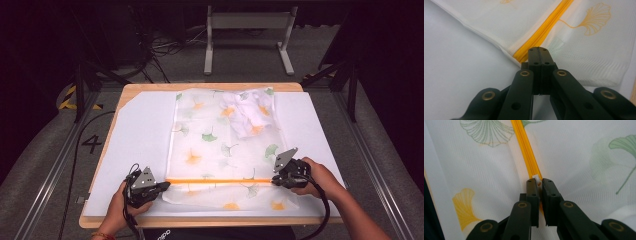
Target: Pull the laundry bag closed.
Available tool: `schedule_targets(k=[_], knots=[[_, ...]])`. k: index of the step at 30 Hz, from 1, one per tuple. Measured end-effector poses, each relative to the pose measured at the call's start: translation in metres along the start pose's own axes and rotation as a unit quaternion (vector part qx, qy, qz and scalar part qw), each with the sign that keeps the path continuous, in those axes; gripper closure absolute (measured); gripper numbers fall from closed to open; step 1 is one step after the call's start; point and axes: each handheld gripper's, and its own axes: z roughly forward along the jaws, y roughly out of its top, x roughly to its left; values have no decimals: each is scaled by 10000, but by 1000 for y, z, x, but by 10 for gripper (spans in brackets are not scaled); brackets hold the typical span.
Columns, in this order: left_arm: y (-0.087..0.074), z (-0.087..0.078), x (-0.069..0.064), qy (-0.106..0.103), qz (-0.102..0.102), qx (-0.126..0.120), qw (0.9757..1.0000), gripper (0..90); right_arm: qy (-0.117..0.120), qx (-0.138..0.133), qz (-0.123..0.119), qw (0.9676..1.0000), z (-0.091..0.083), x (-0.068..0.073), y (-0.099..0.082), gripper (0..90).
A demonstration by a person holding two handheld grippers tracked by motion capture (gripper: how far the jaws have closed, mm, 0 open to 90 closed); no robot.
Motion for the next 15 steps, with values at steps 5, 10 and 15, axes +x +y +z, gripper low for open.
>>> schedule_targets(k=[5, 10, 15], knots=[[0, 0, 0, 0, -6, 2, 10000, 900, 1, -56, 63, 10000, -2, -2, -7, 847], [0, 0, 0, -16, -16, -6, 10000, 900, -8, -147, 160, 9998, -5, -3, -15, 847], [0, 0, 0, -19, -19, -2, 10000, 900, 12, -182, 168, 9997, -6, -3, -18, 847]])
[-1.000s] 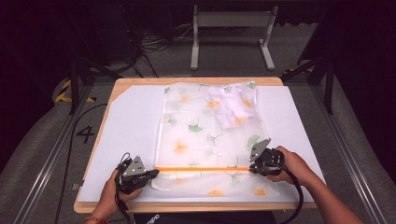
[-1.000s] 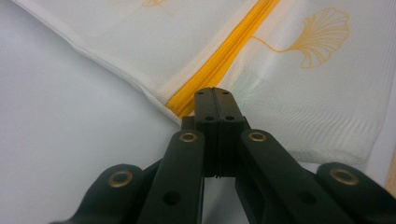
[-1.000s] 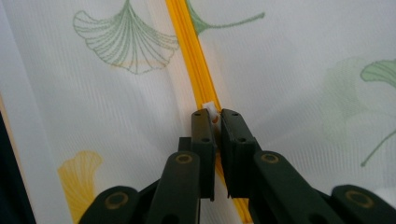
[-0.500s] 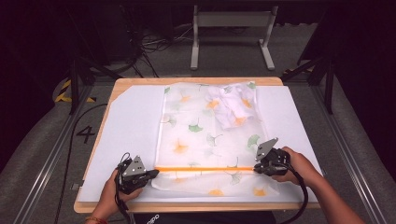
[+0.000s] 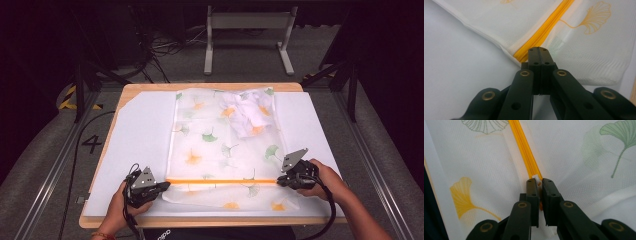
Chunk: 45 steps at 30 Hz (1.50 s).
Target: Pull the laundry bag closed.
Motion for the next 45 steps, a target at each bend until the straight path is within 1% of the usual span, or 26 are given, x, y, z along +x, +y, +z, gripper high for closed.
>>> schedule_targets(k=[2, 8, 9, 14, 15, 16, 17, 19, 20, 21, 22, 24, 28, 31, 32, 33, 36, 37, 38, 39, 40, 41, 42, 43, 44, 45], knots=[[0, 0, -1, 21, 15, 8, 10000, 900, -58, 43, -14, 10000, -1, 1, 1, 847], [0, 0, 0, 15, 16, 15, 10000, 900, -75, 18, -28, 10000, -3, 2, 0, 848], [0, 0, -1, 20, 17, 17, 10000, 900, -143, 92, -33, 9999, -4, 2, 0, 848], [0, 0, 0, 1, 5, 6, 10000, 900, -146, 14, 28, 9999, -8, 0, -3, 848], [0, 0, 0, -7, -4, 8, 10000, 900, -152, 52, 47, 9999, -9, -1, -5, 849], [0, 0, 0, -10, -8, 5, 10000, 900, -231, 188, 41, 9995, -9, -1, -6, 849], [0, 0, 0, -10, -8, 5, 10000, 900, -231, 188, 41, 9995, -9, -1, -6, 849], [0, 0, 1, -14, -12, 1, 10000, 900, -171, 43, 171, 9997, -11, -5, -15, 848], [0, 0, 1, -18, -19, -2, 10000, 900, -190, 56, 205, 9996, -12, -5, -16, 848], [0, 0, 1, -18, -19, -2, 10000, 900, -190, 56, 205, 9996, -12, -5, -16, 848], [0, 0, 1, -28, -24, -7, 10000, 900, -189, -34, 199, 9996, -14, -5, -16, 848], [0, 0, 1, -11, -14, -4, 10000, 900, -174, -43, 208, 9996, -14, -5, -16, 847], [0, -1, 0, 22, 13, -22, 10000, 900, -244, -140, 249, 9993, -13, -4, -16, 842], [-1, -2, -1, 43, 16, -31, 10000, 900, -219, -198, 263, 9992, -13, -4, -15, 789], [-1, -2, -1, 63, 30, -56, 10000, 900, -206, -261, 294, 9990, -13, -4, -15, 733], [-1, -2, -2, 66, 55, -62, 9999, 898, -191, -354, 322, 9987, -14, -4, -15, 709], [-2, -4, -2, 129, 57, -162, 9998, 847, -217, -699, 258, 9970, -15, 0, -11, 671], [-2, -5, -1, 142, 9, -217, 9997, 838, -255, -785, 294, 9962, -15, 1, -9, 669], [-2, -5, -1, 142, 9, -217, 9997, 828, -255, -785, 294, 9962, -15, 1, -9, 669], [-3, -6, -1, 152, -6, -271, 9995, 828, -276, -879, 237, 9955, -14, 2, -7, 652], [-3, -7, -1, 171, -22, -317, 9993, 777, -414, -1053, 300, 9931, -11, 4, -4, 624], [-3, -8, -1, 213, -19, -355, 9991, 777, -414, -1053, 300, 9931, -11, 4, -4, 624], [-4, -8, -1, 295, -29, -373, 9989, 749, -426, -1093, 327, 9926, -9, 4, -4, 606], [-4, -9, 0, 367, -2, -376, 9986, 718, -485, -1172, 328, 9914, -8, 4, -3, 573], [-4, -9, 1, 398, -53, -428, 9983, 692, -571, -1262, 346, 9898, -6, 4, -3, 566], [-4, -10, 1, 422, -61, -449, 9981, 665, -612, -1326, 344, 9887, -5, 5, -3, 532]])
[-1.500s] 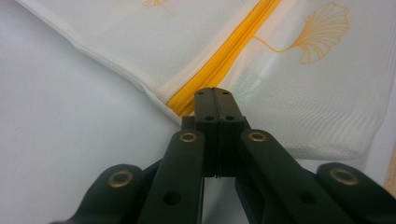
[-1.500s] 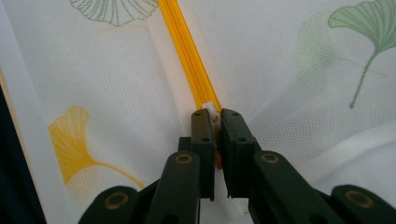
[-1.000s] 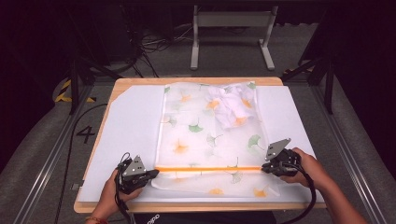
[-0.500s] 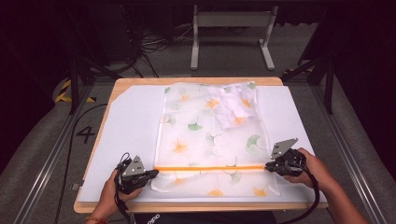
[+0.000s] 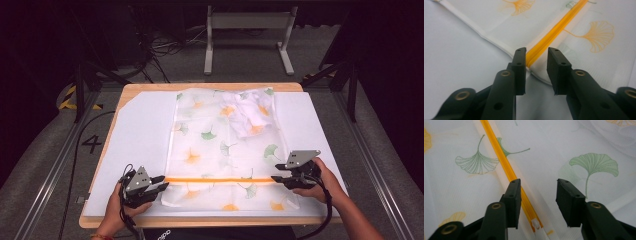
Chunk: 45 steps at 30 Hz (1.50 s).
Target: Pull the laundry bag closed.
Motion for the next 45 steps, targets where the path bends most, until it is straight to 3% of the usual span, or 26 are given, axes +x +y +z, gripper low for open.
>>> schedule_targets(k=[4, 8, 10, 15, 19, 22, 28, 45], knots=[[0, -3, 2, 131, 10, -50, 9999, 600, -159, -240, 2, 9996, 3, 1, -4, 487], [-1, -6, 4, 340, -43, -76, 9994, 473, -388, -365, 28, 9986, 7, 3, -7, 388], [-2, -5, 6, 432, -86, -30, 9990, 397, -356, -357, 90, 9987, 9, 2, -7, 348], [-4, -3, 10, 500, -170, 57, 9986, 206, -541, -391, 251, 9975, 15, 1, -9, 211], [-5, -5, 11, 525, -251, -31, 9983, 121, -680, -473, 383, 9958, 16, 1, -11, 142], [-7, -9, 11, 565, -293, -225, 9977, 102, -760, -589, 455, 9943, 17, 2, -13, 109], [-10, -14, 10, 632, -330, -309, 9970, 99, -819, -898, 434, 9916, 14, 4, -13, 108], [-11, -18, 9, 672, -375, -319, 9965, 117, -804, -877, 414, 9920, 15, 5, -13, 141]])
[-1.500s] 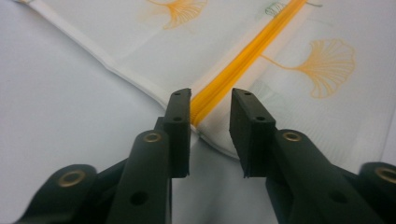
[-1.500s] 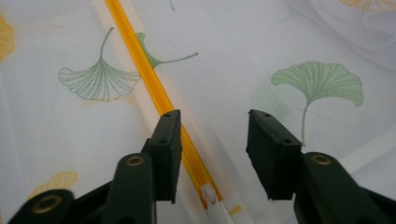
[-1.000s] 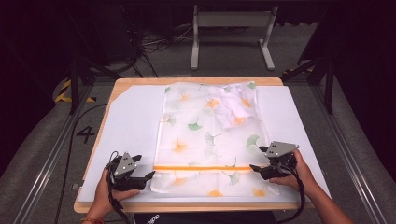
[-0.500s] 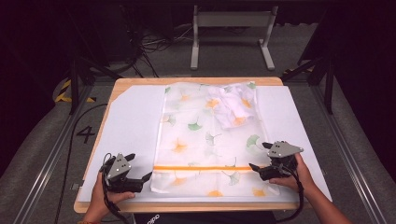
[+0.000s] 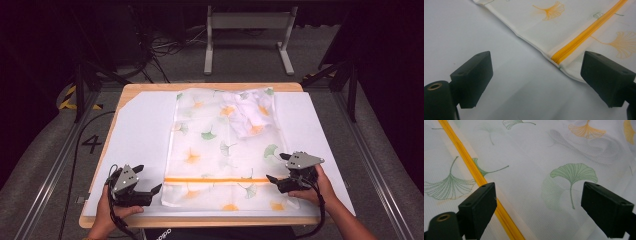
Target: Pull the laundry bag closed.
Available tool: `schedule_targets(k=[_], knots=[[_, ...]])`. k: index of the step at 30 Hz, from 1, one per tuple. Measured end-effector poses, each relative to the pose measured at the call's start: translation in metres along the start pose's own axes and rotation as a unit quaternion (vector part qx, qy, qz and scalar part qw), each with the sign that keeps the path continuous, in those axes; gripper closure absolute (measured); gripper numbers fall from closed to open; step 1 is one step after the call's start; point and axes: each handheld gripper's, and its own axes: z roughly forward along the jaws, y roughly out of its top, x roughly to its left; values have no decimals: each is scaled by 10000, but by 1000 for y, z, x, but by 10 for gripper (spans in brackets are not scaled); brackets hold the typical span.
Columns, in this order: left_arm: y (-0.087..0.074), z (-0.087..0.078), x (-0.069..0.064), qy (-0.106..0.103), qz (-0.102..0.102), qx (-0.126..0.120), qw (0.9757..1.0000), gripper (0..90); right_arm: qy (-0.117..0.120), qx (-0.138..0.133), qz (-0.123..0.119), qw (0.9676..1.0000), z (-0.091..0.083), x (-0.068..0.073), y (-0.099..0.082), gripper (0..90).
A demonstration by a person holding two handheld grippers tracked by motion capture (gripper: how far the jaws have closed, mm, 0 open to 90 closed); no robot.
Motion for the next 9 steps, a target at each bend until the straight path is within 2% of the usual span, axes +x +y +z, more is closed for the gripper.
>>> schedule_targets(k=[9], knots=[[2, 1, -2, -1, 27, 34, 10000, 126, -2, -18, -9, 10000, 0, 0, 1, 153]])
